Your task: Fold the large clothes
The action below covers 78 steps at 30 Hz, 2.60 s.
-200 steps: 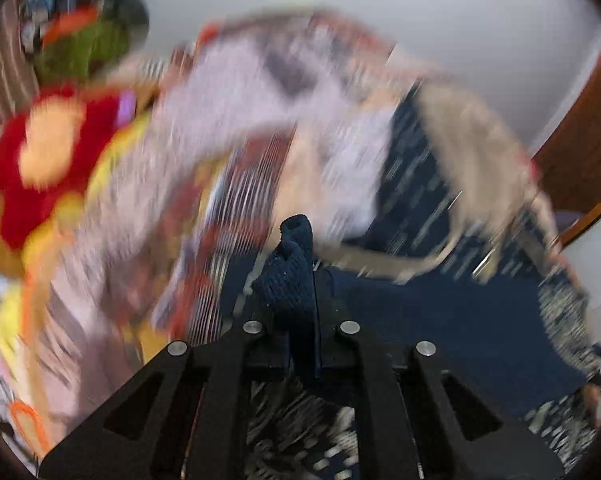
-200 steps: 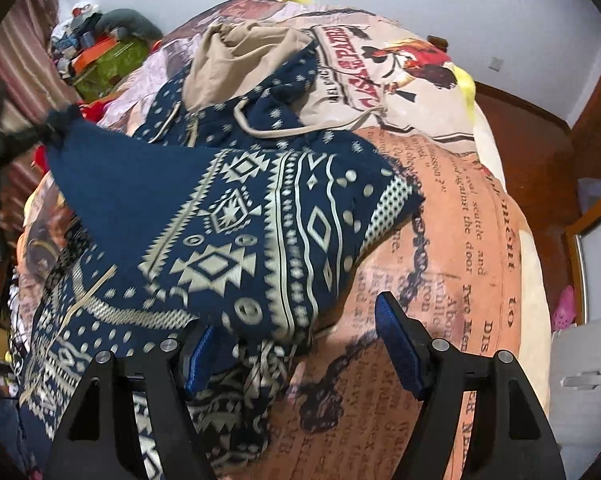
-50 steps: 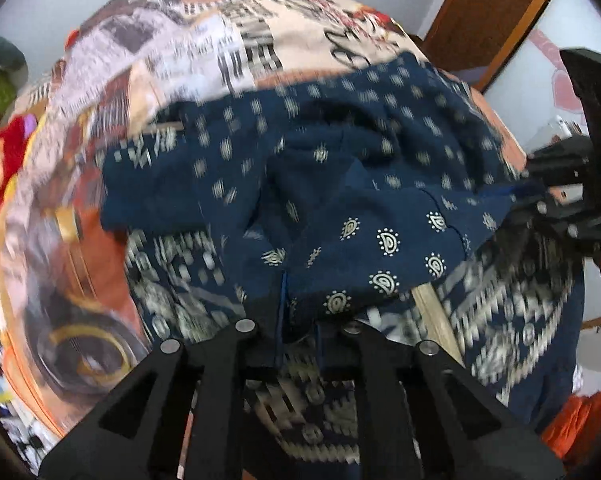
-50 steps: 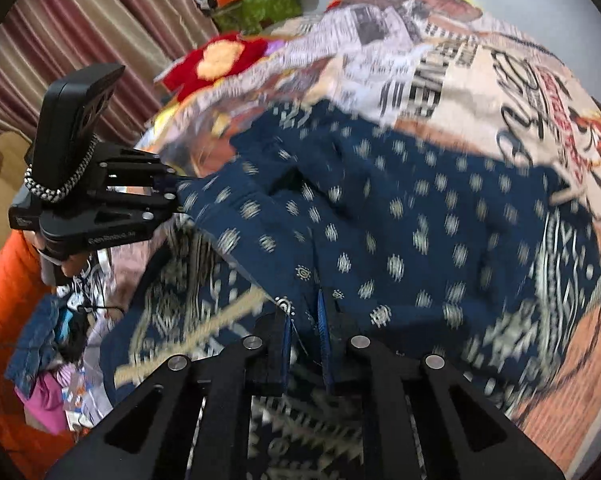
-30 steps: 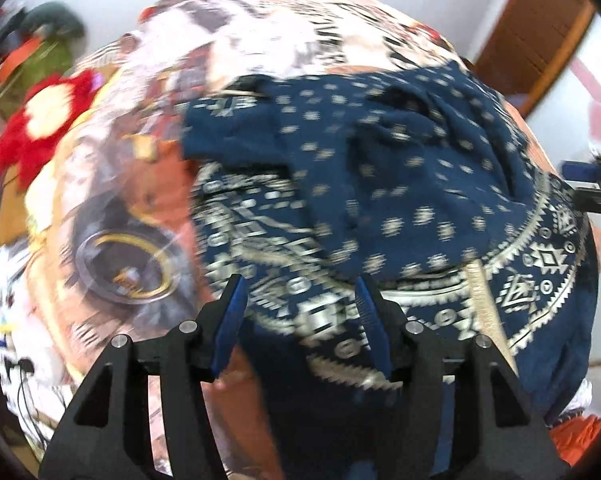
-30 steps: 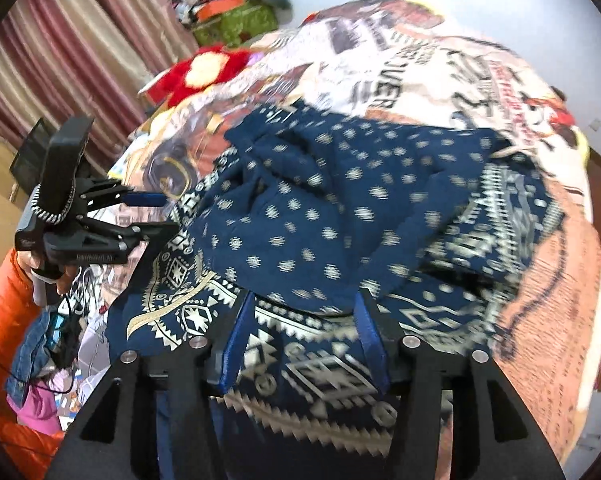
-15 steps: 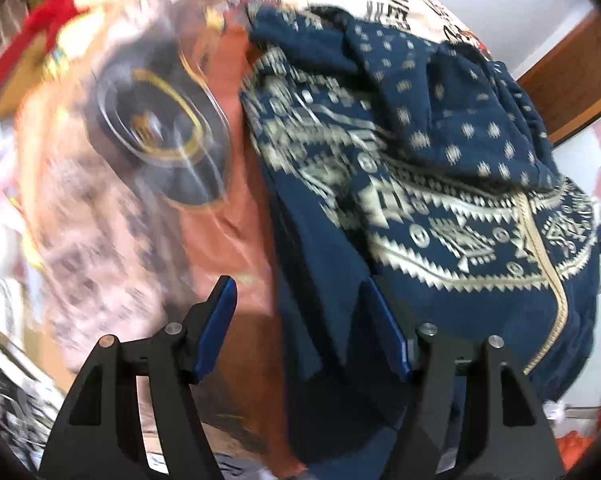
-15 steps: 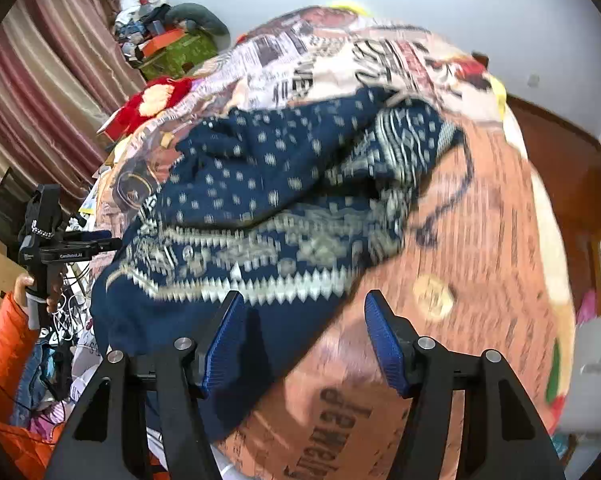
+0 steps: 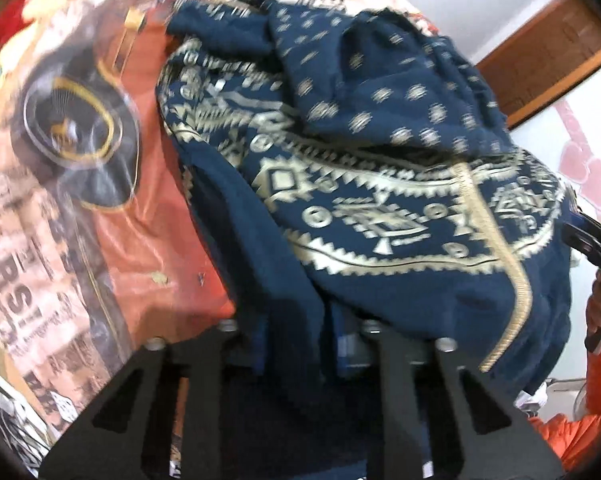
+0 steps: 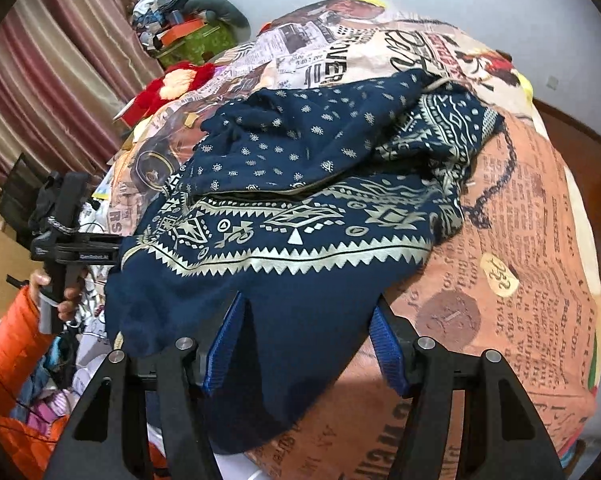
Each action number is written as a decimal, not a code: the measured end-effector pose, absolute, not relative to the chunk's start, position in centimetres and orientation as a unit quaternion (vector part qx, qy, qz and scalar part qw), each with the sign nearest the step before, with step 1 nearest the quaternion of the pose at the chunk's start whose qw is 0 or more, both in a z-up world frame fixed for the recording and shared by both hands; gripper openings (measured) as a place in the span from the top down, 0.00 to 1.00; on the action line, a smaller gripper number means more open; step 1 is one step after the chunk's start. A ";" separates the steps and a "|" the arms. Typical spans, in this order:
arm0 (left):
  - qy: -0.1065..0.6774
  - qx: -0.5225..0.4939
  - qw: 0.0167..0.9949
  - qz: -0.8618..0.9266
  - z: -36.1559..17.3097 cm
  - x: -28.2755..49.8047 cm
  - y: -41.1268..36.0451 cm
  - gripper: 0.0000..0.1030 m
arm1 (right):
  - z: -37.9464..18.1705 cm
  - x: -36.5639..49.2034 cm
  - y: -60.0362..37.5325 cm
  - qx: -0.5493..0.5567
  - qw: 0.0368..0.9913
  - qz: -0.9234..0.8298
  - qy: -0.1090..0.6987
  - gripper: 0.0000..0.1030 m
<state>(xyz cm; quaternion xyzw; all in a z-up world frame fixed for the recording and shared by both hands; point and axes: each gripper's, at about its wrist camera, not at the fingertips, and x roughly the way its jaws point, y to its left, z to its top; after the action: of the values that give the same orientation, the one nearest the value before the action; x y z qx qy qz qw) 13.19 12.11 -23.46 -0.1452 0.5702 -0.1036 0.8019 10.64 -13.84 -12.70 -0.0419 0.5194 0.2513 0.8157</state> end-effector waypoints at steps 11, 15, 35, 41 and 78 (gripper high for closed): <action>0.497 -0.120 0.851 -0.122 -16.3 15.7 10.1 0.93 | -11.3 12.4 -14.4 -0.029 0.838 0.250 0.484 0.91; 0.471 -0.123 0.865 -0.121 -14.4 17.6 11.4 0.93 | -9.7 14.1 -15.0 -0.019 0.851 0.246 0.465 0.93; 0.527 -0.096 0.844 -0.028 -20.6 20.1 16.0 0.91 | -13.7 21.9 -17.2 -0.020 0.833 0.182 0.522 0.87; 0.489 -0.065 0.870 -0.024 -16.6 17.2 16.1 0.53 | -9.7 18.6 -18.2 -0.028 0.847 0.187 0.497 0.52; 0.544 -0.135 0.823 -0.097 -24.4 14.6 11.2 0.94 | -12.6 9.6 -13.7 -0.006 0.822 0.248 0.512 0.87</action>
<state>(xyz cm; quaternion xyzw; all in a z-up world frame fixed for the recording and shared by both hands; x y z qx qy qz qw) 14.61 11.24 -24.44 -0.1347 0.5438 -0.0972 0.8226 9.64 -13.70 -12.59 -0.0060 0.5122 0.2481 0.8222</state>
